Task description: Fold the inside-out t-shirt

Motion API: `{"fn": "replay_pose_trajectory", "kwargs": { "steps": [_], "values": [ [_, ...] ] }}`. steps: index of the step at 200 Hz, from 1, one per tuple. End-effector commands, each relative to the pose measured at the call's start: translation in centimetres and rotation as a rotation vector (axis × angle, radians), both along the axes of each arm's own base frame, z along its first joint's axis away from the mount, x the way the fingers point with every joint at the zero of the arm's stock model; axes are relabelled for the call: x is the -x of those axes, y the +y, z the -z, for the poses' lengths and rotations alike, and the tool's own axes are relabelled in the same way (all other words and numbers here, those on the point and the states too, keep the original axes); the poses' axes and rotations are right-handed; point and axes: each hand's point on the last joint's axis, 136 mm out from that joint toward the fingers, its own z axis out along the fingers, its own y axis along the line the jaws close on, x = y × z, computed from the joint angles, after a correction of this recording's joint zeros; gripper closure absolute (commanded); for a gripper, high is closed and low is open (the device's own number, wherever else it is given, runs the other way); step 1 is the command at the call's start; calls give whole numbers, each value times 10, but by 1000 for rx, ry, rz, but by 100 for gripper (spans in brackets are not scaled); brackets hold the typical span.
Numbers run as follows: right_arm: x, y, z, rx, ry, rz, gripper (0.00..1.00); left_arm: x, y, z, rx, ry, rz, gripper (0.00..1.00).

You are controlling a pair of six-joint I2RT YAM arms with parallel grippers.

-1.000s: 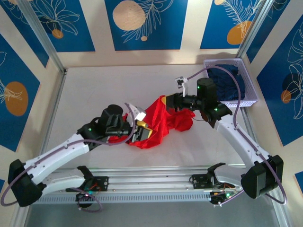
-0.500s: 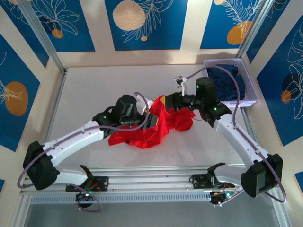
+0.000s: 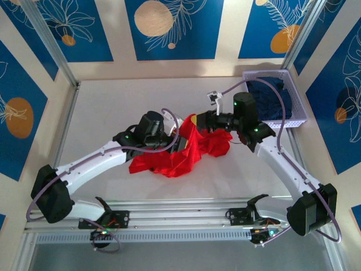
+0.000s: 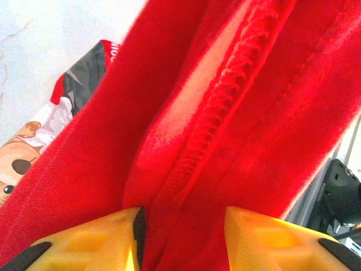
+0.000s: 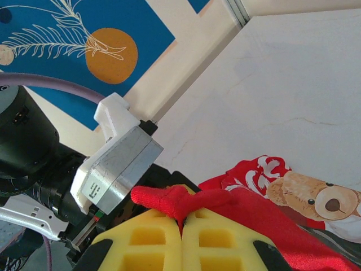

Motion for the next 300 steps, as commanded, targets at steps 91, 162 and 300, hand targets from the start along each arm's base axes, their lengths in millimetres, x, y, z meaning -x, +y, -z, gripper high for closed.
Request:
{"fn": "replay_pose_trajectory", "kwargs": {
  "steps": [91, 162, 300],
  "values": [
    [4, 2, -16, -18, -46, -20, 100, 15, -13, 10, 28, 77, 112, 91],
    [-4, -8, -20, -28, -42, 45, 100, 41, 3, -25, 153, -75, 171, 100],
    [-20, -11, -13, -13, 9, 91, 100, 78, 29, -8, 76, -147, 216, 100]
  ]
}}
